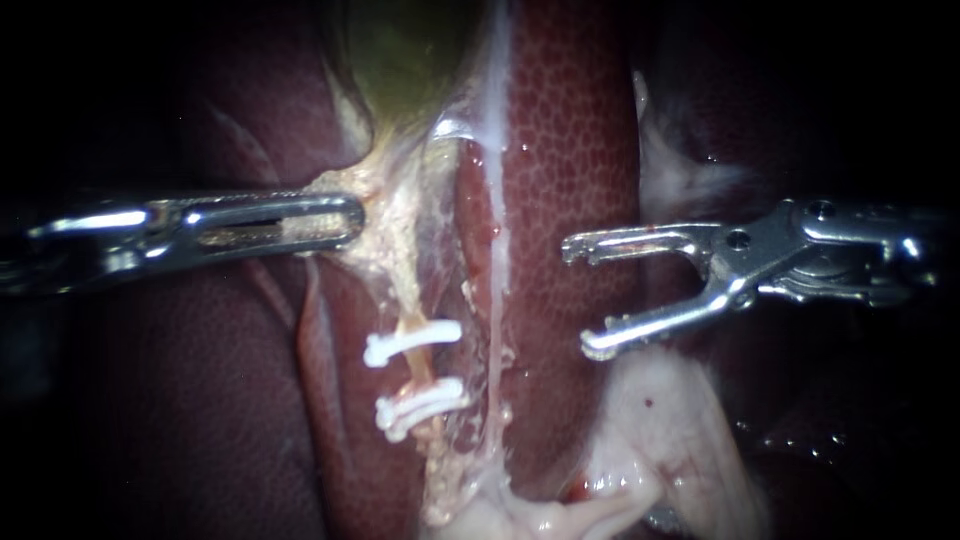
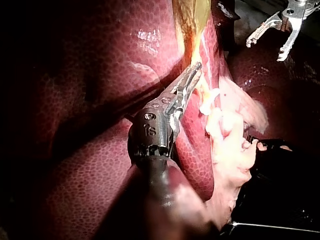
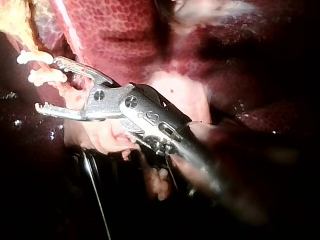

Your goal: Going back third clip left tube

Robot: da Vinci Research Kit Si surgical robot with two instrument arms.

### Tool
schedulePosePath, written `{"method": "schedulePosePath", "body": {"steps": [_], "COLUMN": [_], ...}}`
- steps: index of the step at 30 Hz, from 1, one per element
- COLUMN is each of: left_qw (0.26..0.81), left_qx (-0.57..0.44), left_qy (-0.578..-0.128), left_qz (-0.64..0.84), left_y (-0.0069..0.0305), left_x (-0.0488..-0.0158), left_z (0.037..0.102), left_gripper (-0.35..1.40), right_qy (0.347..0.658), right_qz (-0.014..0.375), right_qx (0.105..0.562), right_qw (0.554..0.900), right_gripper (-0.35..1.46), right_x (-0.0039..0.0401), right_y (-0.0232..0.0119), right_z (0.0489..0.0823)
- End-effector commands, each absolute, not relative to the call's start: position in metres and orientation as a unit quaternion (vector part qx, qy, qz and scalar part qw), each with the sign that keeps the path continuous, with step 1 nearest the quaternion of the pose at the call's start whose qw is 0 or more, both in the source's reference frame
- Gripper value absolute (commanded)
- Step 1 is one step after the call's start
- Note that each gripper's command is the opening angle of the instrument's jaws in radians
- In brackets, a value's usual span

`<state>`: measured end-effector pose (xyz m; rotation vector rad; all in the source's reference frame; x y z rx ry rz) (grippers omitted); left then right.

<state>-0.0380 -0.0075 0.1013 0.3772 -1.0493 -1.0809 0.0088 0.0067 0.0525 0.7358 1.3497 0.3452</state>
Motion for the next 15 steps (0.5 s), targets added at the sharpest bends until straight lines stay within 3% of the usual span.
{"method": "schedulePosePath", "body": {"steps": [1, 15], "left_qw": [0.715, 0.716], "left_qx": [0.170, 0.174], "left_qy": [-0.471, -0.470], "left_qz": [-0.488, -0.486], "left_y": [-0.0075, -0.0074], "left_x": [-0.0382, -0.0401], "left_z": [0.1016, 0.1025], "left_gripper": [-0.35, -0.35], "right_qy": [0.607, 0.607], "right_qz": [0.155, 0.156], "right_qx": [0.331, 0.331], "right_qw": [0.705, 0.705], "right_gripper": [0.60, 0.60], "right_x": [0.0089, 0.0092], "right_y": [0.0067, 0.0064], "right_z": [0.0524, 0.0517]}}
